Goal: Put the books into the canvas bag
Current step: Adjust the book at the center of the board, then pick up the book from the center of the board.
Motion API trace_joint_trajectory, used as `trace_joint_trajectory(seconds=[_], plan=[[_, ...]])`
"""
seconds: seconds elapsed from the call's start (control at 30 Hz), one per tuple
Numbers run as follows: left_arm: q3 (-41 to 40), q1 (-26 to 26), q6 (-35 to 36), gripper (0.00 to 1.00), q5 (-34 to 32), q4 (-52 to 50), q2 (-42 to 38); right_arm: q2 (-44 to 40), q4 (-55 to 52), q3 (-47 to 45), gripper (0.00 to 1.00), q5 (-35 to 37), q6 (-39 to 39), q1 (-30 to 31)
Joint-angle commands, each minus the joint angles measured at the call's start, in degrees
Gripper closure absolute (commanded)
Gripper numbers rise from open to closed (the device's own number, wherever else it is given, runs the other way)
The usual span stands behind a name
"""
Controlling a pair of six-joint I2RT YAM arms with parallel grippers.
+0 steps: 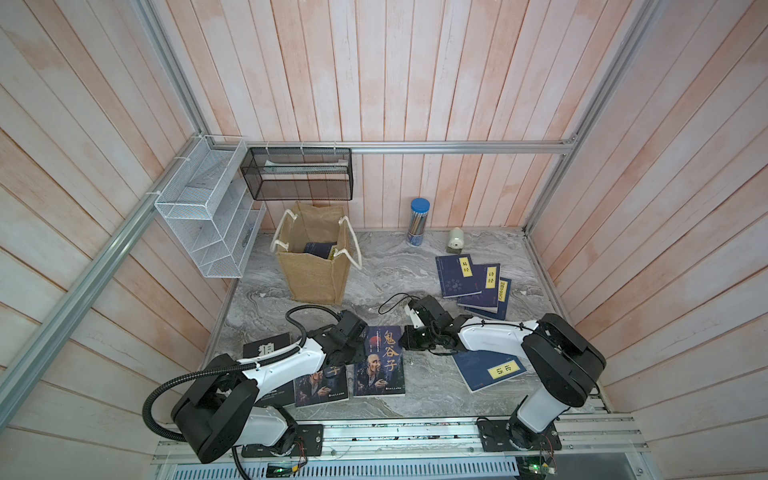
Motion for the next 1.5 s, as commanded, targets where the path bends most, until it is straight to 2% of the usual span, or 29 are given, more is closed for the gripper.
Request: trace_joint_trajectory(seconds=[0.0,0.23,0.43,0.63,0.73,0.87,1.07,1.17,1.33,1.47], plan=[[-1.2,0.0,0.6,0.48,2.6,1.4,1.9,0.7,-0.4,-0.1,0.88,0.2,-0.3,-0.3],[-3.6,0.0,-1.6,0.49,10.1,13.8,2.1,2.0,0.5,1.8,0.89,-1.6,-0.6,-2.0],[-1.0,2.8,-1.8,0.50,17.0,22.9,7.8,4.5,0.4,5.9,0.91,-7.5,-4.8,-8.2],[7.0,3.7,0.2,0.50,17.4,22.1,12.7,3.8,-2.7,9.0,0.91,-8.5,-6.5,-12.8],[7.9,3.9,0.3,0.50,16.7,21.2,12.4,1.2,-3.0,7.2,0.85,-7.6,-6.0,-13.0],[5.2,4.0,-0.8,0.50,16.0,21.2,10.2,-2.6,-3.3,2.5,0.74,-6.4,-3.9,-12.7],[-1.8,4.0,-4.2,0.50,17.3,23.8,7.2,-6.3,-2.2,-4.3,0.70,-4.5,-2.0,-10.8],[-5.5,3.9,-6.6,0.49,18.4,26.2,5.7,-6.3,-1.4,-6.4,0.72,-4.4,-1.5,-9.7],[-8.8,2.8,-9.7,0.50,19.5,28.9,4.3,-5.9,-0.2,-8.0,0.80,-3.7,-0.9,-7.7],[-11.3,2.5,-13.1,0.50,22.9,35.3,4.6,-5.3,1.3,-8.8,0.86,-4.1,-0.2,-6.6]])
